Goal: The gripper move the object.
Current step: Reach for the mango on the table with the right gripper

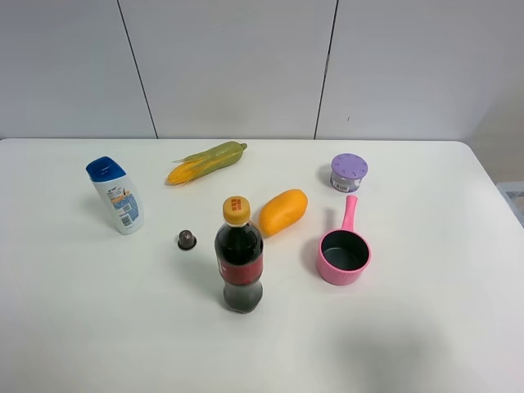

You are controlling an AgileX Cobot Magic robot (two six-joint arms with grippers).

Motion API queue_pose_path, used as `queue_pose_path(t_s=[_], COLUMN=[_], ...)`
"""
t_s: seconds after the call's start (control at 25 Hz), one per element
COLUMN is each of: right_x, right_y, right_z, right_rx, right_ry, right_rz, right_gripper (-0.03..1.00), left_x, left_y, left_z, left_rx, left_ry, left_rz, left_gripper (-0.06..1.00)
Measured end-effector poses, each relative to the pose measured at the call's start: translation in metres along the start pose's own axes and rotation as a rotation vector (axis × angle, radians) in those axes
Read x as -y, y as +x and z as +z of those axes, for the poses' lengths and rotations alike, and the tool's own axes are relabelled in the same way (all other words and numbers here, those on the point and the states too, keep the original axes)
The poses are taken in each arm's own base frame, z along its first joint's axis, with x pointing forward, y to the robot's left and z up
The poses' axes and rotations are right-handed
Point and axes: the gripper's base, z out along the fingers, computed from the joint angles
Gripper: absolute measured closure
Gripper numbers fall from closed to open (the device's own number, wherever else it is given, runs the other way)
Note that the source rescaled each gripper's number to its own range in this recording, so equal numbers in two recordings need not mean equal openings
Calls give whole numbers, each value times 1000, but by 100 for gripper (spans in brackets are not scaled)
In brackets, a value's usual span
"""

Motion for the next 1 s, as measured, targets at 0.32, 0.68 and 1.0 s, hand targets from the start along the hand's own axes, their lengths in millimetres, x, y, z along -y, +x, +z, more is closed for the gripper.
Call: queue_pose_path(t_s=[0.32,0.68,1.0], right_x=[0,0,0], right_y=[0,0,-1], right_z=[0,0,1], right_rx=[0,0,-8], right_ry=[0,0,0], right_rz=[0,0,0], right_gripper=[-3,-3,-3], left_x=[0,0,0], left_y=[0,0,0], left_z=[0,0,0], left_rx=[0,0,0], left_ry=[0,0,0], left_rz=[0,0,0], left_gripper=[-6,-6,-6])
